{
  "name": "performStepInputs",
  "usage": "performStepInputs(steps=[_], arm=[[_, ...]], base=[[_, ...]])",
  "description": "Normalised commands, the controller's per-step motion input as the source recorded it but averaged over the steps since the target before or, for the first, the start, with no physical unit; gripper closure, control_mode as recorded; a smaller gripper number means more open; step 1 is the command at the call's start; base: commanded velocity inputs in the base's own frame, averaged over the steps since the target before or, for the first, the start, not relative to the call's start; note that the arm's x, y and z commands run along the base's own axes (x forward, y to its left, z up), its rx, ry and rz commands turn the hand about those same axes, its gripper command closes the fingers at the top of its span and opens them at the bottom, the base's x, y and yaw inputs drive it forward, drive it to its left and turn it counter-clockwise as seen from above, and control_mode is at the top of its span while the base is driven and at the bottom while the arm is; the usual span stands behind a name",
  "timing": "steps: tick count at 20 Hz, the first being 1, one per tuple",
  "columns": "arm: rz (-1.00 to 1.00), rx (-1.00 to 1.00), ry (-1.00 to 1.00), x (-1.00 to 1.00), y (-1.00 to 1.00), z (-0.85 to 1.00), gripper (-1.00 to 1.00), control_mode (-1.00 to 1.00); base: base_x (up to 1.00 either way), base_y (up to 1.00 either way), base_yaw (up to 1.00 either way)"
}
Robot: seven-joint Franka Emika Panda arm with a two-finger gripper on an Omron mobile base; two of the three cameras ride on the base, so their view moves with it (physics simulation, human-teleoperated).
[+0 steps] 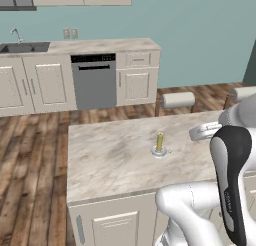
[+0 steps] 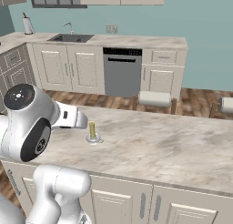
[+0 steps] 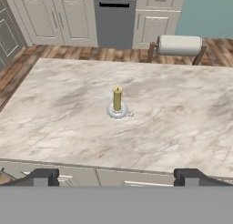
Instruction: Get the candle and the beer from the cabinet and move them to the dining counter.
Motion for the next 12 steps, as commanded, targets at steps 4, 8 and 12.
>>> performStepInputs(steps=[4, 8, 12], arm=[[0.00, 0.00, 0.00, 0.00, 0.00, 0.00, -1.00, 1.00], [0.00, 0.00, 0.00, 0.00, 0.00, 0.00, -1.00, 1.00], [0.00, 0.00, 0.00, 0.00, 0.00, 0.00, -1.00, 1.00]], base=[[0.00, 0.00, 0.00], [0.00, 0.00, 0.00], [-0.15, 0.00, 0.01]])
